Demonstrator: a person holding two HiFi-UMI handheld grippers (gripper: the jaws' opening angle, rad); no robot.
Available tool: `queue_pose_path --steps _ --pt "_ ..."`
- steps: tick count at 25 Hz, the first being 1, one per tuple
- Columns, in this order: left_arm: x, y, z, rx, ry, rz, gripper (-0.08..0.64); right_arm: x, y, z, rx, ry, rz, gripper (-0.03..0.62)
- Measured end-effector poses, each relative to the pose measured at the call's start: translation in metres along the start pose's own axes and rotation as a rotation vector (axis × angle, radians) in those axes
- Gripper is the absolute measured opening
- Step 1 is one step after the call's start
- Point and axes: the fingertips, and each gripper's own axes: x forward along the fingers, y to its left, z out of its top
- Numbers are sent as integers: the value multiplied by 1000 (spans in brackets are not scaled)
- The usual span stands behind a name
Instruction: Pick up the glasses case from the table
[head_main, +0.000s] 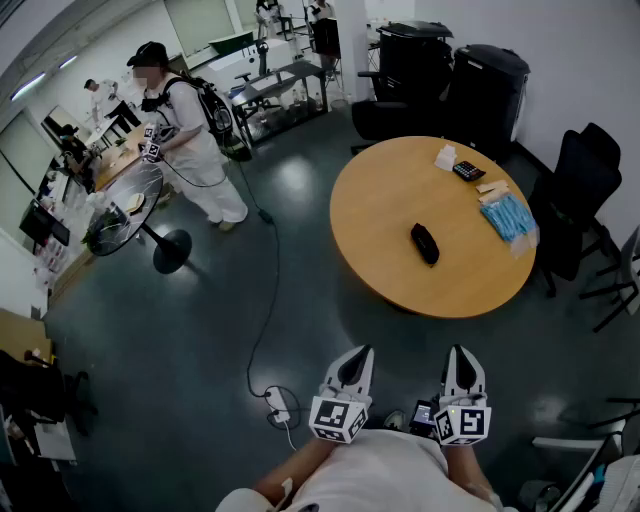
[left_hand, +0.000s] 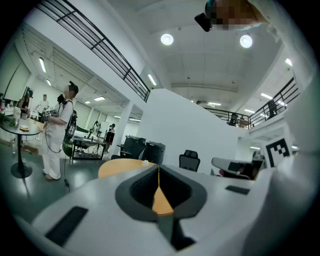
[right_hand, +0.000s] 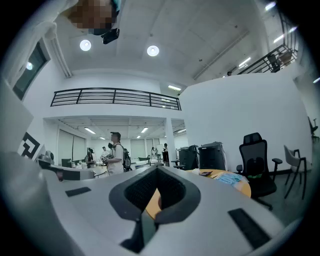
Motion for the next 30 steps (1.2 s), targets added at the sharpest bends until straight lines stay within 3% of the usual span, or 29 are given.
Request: queue_pose_path --steps 16,23,27,30 --pt "-1 -14 -10 7 23 5 11 -9 -6 7 27 -37 38 15" --pt "11 -32 -24 -3 38 19 11 -15 -34 5 39 -21 76 15" --pt "37 -33 -30 41 33 34 8 0 -60 5 28 -38 100 15" --pt "50 -39 -37 30 80 18 8 0 -74 1 60 -11 83 15"
